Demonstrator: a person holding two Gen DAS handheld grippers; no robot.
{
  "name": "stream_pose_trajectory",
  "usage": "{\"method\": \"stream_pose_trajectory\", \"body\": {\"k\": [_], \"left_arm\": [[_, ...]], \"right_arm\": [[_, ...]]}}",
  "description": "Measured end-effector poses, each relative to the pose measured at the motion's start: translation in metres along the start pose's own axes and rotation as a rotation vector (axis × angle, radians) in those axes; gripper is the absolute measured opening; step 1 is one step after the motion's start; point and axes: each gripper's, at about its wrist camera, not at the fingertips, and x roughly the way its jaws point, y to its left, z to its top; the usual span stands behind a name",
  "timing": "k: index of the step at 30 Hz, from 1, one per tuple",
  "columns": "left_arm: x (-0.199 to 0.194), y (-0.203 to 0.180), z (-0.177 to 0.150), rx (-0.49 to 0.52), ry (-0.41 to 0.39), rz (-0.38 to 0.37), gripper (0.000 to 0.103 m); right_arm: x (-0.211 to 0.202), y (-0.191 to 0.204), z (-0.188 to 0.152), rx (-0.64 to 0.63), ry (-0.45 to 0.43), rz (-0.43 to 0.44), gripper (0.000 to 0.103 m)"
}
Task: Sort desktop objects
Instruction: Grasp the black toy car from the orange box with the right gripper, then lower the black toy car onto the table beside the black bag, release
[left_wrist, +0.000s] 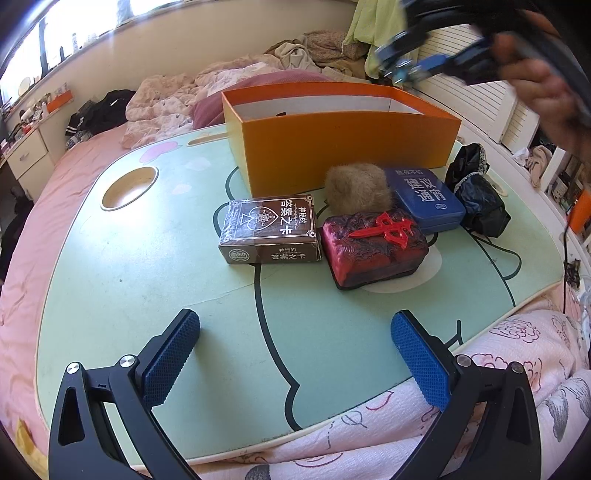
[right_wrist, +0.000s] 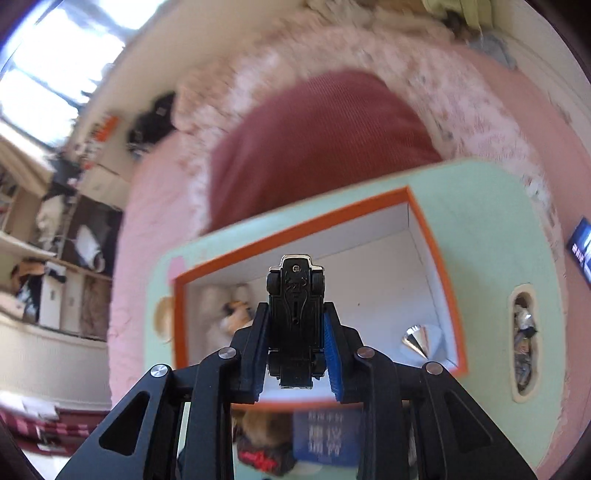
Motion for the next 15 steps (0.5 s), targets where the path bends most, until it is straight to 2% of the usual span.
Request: {"method": "stream_pose_trajectory", "body": {"k": [3,7,10,15], "left_arm": [[0.000,0.000,0.000,0.000,0.000,0.000,0.103],[0.000,0.001,0.000,-0.001,0.001,0.001,0.103],[0.001,0.001,0.001,-0.001,0.003,0.004,0.103],[0.001,0.001,0.001,-0.002,0.003,0.003,0.103]], "right_arm": [[-0.041,-0.006,-0.036,-0.066,-0.072,-0.002,0.026],[-0.063,-0.036,-0.085,-0.107,-0.142,-0.163,0.026],[-0.042,-0.059,-0.102,-0.082,-0.112,-0.242,0.026],[0.001,-0.069,-0.105,-0.054,-0.049,-0.235,0.026]]}}
